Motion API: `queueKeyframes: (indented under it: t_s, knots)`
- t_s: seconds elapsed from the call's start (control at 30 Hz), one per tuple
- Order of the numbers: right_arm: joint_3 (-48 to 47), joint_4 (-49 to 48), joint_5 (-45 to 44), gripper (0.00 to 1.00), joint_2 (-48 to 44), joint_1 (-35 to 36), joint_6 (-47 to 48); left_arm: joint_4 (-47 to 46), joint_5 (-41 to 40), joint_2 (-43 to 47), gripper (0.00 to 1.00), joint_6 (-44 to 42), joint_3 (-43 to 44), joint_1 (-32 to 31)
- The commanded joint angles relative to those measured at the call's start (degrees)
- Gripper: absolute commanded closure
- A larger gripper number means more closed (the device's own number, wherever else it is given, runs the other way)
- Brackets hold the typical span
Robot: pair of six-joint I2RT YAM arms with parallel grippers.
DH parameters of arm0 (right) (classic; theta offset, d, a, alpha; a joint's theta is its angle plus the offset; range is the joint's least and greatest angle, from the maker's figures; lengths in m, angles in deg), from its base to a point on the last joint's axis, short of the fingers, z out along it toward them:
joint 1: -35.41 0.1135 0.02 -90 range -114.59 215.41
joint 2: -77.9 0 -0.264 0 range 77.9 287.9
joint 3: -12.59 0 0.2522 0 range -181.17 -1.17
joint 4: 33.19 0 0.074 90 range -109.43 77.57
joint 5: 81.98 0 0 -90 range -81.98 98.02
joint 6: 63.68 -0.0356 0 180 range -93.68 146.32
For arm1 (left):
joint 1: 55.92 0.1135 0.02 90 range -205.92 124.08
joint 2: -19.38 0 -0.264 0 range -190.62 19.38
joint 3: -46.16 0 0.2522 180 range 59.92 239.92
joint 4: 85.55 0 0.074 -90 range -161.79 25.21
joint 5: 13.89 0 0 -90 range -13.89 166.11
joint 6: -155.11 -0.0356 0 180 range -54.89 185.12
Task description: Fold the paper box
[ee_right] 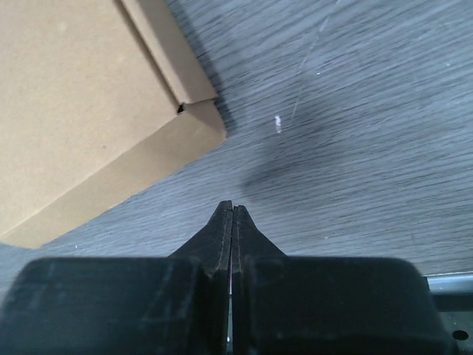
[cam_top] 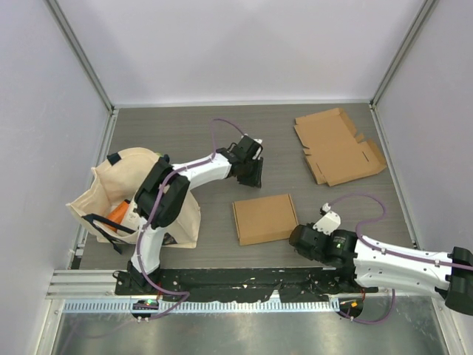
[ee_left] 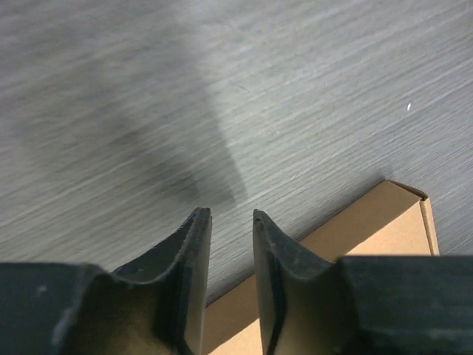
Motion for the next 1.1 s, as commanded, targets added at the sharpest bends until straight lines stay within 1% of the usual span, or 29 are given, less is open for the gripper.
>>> queueKeyframes:
  t_s: [0.0,0.03,0.1,0.2,0.23,0.3,0.33,0.37,0.4,0.43,0.47,0.53,0.6,0.63,0.67,0.7,0.77,0.8,0.83,0.9,0.93,0.97,1.0,1.07]
  knots:
    - [1.67,-3.51,-1.88,0.99,-1.31,-2.14,-6.06,-1.32,2.98,-1.45,0.7,-0.61,2.14,-2.25]
    - [2.63,-7.27,-1.0,0.99,-1.13,-3.11,-5.09,-1.32,3.07,-1.89,0.73,-0.61,2.22,-2.6]
    - [3.34,-10.89,1.98,0.99,0.96,-6.44,-2.19,-0.62,3.77,-2.85,0.77,-0.7,2.49,-3.04]
    - [3.43,-17.92,3.4,0.99,4.04,-10.66,0.97,0.61,4.3,-3.29,0.83,-0.7,1.88,-3.66]
    - [2.38,-21.77,4.8,0.99,6.75,-12.24,2.2,0.87,5.0,-3.38,0.87,-0.53,1.61,-3.75]
    - [-0.16,-25.3,5.34,0.99,9.93,-16.62,5.71,1.93,6.41,-3.47,0.91,-0.44,1.09,-4.27]
    - [-1.22,-29.15,7.17,0.99,14.38,-18.13,7.03,1.93,9.29,-3.47,0.95,0.0,0.73,-4.54]
    - [-2.01,-31.54,8.75,0.99,16.51,-19.97,8.35,1.93,10.88,-3.65,0.98,0.35,0.56,-4.71]
    - [-2.72,-34.52,10.33,0.99,18.71,-21.99,10.19,1.84,12.9,-3.74,0.99,0.44,0.38,-5.32]
    - [-3.85,-40.29,11.13,0.99,20.47,-22.45,10.73,1.76,14.4,-3.91,1.0,0.44,0.47,-5.85]
    - [-4.65,-42.61,11.49,0.99,23.8,-22.71,12.22,1.84,16.07,-3.91,1.0,0.09,0.47,-6.38]
    - [-8.51,-43.17,12.63,0.99,26.45,-24.47,16.52,1.41,17.83,-3.91,1.0,0.7,0.29,-7.0]
    - [-9.05,-42.55,13.86,0.99,26.56,-25.35,17.94,1.66,16.27,-3.13,1.0,1.06,-0.41,-6.3]
    - [-8.96,-38.81,13.0,0.99,25.51,-25.87,18.55,1.93,13.82,-2.42,0.99,1.06,-0.67,-5.86]
    - [-8.7,-36.33,11.07,0.99,23.41,-26.14,19.17,2.54,9.19,-0.68,0.96,0.71,-0.85,-5.33]
    - [-8.35,-31.44,10.44,0.99,22.17,-26.4,19.87,3.42,7.05,0.21,0.87,0.36,-0.85,-4.2]
    - [-8.0,-26.93,10.35,0.99,20.76,-26.76,22.42,4.65,3.45,2.92,0.75,-0.08,-0.5,-2.96]
    - [-8.0,-21.68,10.78,0.99,19.62,-26.76,22.86,5.27,-0.58,3.9,0.7,-0.7,-0.33,-2.0]
    - [-7.65,-19.98,11.14,0.99,19.09,-26.67,23.04,5.36,-2.62,5.13,0.63,-0.96,-0.41,-1.55]
    - [-5.12,-19.52,13.94,0.99,16.12,-25.18,21.73,6.06,-8.75,7.5,0.59,-2.01,-0.5,-0.76]
    - [-4.23,-19.96,14.3,0.99,14.7,-24.04,19.81,6.41,-10.01,7.77,0.59,-2.28,-0.5,-0.5]
    - [-3.52,-20.57,14.48,0.99,13.56,-20.73,16.4,6.94,-10.89,7.95,0.59,-2.37,-0.59,-0.32]
    - [-2.91,-20.84,14.39,0.99,12.59,-19.3,14.19,8.16,-11.25,7.78,0.59,-2.55,-0.59,0.03]
    - [-2.81,-20.49,12.82,0.99,10.65,-16.4,8.93,9.05,-11.87,7.6,0.62,-2.9,-1.72,0.03]
